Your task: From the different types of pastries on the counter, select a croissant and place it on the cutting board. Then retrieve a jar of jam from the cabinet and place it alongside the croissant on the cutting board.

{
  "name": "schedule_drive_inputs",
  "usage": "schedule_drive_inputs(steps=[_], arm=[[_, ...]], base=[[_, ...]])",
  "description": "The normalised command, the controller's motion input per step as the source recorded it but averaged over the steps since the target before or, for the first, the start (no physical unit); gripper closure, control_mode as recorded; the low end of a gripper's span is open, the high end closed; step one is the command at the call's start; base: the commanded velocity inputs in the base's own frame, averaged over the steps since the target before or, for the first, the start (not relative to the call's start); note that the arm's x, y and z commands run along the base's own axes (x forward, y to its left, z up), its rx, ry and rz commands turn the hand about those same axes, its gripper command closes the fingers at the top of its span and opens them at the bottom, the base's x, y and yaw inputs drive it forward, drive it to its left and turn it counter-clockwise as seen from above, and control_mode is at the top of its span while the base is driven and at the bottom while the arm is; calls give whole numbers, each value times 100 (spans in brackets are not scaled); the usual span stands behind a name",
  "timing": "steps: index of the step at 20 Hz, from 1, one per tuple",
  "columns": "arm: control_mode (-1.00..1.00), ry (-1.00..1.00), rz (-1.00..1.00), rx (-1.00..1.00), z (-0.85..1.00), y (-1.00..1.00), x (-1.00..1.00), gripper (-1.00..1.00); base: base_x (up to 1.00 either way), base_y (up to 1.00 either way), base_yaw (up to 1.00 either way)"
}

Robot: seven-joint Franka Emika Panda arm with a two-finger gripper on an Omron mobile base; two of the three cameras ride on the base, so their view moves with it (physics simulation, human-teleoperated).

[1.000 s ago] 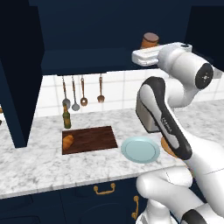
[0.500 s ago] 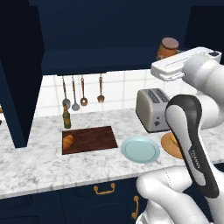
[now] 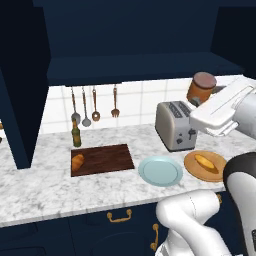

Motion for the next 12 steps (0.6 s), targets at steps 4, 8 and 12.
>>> schedule_drive_inputs(steps=[4, 8, 12], arm=[[-100, -5, -4, -6, -100, 43, -6, 100], [-100, 2, 12, -11, -100, -2, 26, 100], [-100, -1, 32, -2, -100, -7, 43, 100]], base=[[0, 0, 0], [0, 0, 0], [0, 0, 0]])
